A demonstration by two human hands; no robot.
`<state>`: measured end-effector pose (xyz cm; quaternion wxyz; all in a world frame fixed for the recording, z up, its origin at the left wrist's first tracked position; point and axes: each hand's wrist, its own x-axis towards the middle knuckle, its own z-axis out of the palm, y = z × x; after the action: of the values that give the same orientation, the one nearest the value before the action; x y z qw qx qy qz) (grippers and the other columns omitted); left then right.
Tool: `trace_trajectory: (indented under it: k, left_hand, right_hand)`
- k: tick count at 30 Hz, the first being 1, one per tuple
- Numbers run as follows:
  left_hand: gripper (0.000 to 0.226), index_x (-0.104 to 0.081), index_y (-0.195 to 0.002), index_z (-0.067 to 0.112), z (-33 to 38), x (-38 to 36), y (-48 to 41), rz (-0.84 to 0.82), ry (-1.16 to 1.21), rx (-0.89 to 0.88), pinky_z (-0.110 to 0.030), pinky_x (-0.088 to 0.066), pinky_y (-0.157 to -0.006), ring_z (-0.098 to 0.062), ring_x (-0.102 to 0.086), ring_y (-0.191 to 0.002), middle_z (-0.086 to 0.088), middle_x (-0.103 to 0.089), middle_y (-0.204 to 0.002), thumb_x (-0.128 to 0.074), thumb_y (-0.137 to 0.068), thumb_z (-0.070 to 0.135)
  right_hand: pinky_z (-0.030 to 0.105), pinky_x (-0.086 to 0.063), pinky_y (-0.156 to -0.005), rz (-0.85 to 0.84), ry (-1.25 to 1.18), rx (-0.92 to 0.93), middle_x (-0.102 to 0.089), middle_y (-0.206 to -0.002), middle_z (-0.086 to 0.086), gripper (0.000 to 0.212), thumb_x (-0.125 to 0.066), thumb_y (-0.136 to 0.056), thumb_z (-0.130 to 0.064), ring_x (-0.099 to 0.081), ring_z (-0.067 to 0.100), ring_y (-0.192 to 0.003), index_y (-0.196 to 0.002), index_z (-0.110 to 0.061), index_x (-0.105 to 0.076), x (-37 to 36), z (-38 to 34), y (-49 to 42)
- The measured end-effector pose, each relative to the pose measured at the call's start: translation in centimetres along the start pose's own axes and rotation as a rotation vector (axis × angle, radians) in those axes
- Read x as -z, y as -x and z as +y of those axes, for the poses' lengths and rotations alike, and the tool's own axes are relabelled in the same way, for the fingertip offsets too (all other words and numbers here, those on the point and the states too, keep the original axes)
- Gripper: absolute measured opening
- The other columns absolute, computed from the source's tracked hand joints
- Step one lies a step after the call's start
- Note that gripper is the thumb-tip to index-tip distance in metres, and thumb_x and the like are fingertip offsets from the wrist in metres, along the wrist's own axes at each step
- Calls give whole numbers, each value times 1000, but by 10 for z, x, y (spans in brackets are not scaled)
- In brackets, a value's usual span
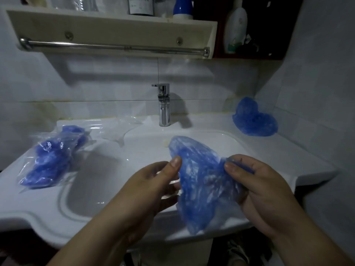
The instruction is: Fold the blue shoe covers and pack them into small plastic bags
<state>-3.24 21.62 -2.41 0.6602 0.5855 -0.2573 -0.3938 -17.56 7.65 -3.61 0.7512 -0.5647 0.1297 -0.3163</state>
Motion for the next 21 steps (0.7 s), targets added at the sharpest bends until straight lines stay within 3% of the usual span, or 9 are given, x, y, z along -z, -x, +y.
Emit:
trace_trajectory:
  k: [4, 8, 10, 13, 16, 19, 21]
  left_hand:
    - [52, -67, -104, 2, -5, -3, -1, -35, 40, 41, -46, -53, -92, -31, -71, -94, -17, -74, -100, -65, -75, 44]
    - [20, -76, -86, 7, -5, 10, -8, 92, 70, -28, -36, -57, -68, -30, -73, -79, -18, -74, -91, -64, -84, 23]
    - [18, -75, -96, 8, -3, 16, -9, 152, 80, -74, -37, -57, -69, -30, -73, -83, -16, -74, -94, -59, -90, 15]
    - [22, -72, -104, 13, 1, 20, -7, 193, 42, -119, -37, -56, -72, -28, -73, -86, -13, -75, -95, -53, -94, 7]
    - [33, -75, -94, 22, 4, 24, -4, 194, -46, -186, -39, -55, -77, -24, -73, -86, -7, -75, -93, -49, -95, 1]
    - [36, -72, -102, 27, 5, 21, 0, 105, -123, -245, -39, -55, -81, -23, -72, -92, -3, -75, -98, -49, -94, 0]
    - [38, -70, -106, 29, 5, 17, 1, 36, -153, -260, -41, -55, -83, -22, -72, -94, -3, -74, -100, -50, -93, -1]
  right_hand:
    - [21, -47, -55, -162, -14, -34, -58, -69, 11, 28, -85, -58, -21, -57, 16, -61, -70, -12, -62, -3, 3, 5]
    - [19, -46, -48, -73, -49, -18, -51, -63, 8, 33, -85, -50, -8, -54, 13, -55, -60, -16, -55, -3, 2, 2]
    - [19, -47, -46, 14, -129, -27, -50, -58, 6, 30, -72, -57, 6, -55, 13, -50, -57, -14, -49, -1, 0, 0]
    - [22, -51, -48, 40, -126, -52, -54, -62, 10, 24, -56, -58, 11, -60, 15, -53, -64, -10, -46, 3, -2, -2]
    - [28, -55, -57, -43, 48, -117, -67, -83, 18, 43, -58, -47, 18, -67, 23, -69, -82, -7, -65, 14, -3, 0]
    - [34, -55, -80, -185, 185, -105, -70, -108, 20, 51, -82, -54, -12, -69, 30, -98, -105, -14, -74, 15, -11, 2]
    - [28, -56, -82, -204, 280, -70, -73, -107, 14, 57, -90, -52, -37, -70, 24, -100, -103, -15, -76, 8, -12, 4]
